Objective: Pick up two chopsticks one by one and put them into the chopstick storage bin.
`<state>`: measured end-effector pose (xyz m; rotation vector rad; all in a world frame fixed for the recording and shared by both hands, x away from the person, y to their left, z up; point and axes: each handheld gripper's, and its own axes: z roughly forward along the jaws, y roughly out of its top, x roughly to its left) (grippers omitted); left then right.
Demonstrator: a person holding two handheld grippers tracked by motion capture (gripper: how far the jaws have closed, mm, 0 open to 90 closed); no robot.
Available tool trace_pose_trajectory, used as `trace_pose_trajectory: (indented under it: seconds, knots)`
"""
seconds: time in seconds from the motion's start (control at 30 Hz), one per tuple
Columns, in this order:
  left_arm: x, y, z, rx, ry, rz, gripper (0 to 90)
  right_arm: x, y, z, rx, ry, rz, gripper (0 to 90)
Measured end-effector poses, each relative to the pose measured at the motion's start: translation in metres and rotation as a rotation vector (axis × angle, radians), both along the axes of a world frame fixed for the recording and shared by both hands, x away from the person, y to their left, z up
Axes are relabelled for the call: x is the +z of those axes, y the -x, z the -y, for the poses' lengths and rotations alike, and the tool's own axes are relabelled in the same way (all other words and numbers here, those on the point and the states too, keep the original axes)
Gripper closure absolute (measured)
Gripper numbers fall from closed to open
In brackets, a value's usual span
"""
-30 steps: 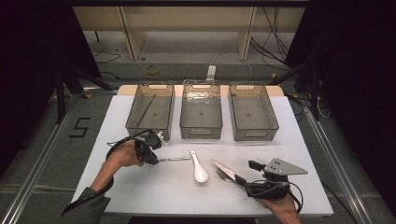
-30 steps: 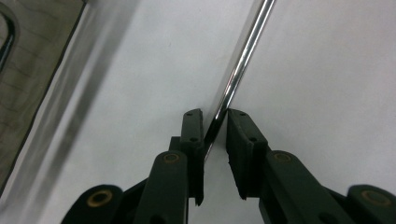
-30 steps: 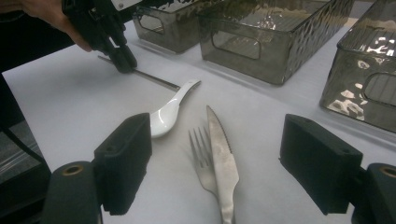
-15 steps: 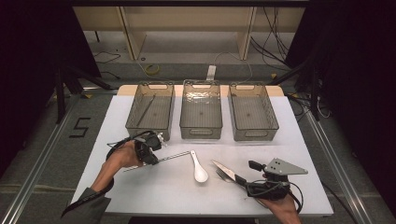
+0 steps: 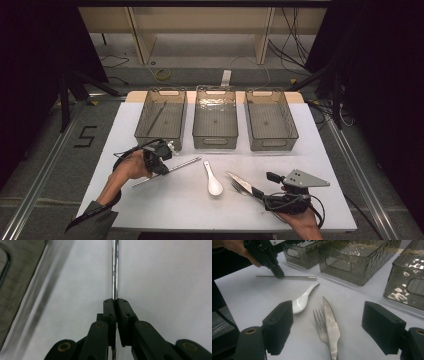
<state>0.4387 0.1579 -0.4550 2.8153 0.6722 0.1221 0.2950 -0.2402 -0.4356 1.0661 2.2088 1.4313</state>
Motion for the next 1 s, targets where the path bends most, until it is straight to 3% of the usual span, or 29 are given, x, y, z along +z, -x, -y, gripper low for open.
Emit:
trace_pose_trajectory:
  seconds: [0.43,0.83,1.0]
  knots:
    - [0.029,0.002,-0.003,0.053,0.121,0.022,85.2,0.0,0.0,0.0,0.003,0.001,0.0,25.9]
    - [0.062,-0.006,-0.024,0.212,0.302,0.124,85.2,0.0,0.0,0.0,-0.001,-0.005,0.001,25.8]
    - [0.073,-0.011,-0.025,0.228,0.328,0.152,85.2,0.0,0.001,0.001,-0.004,-0.009,0.002,25.8]
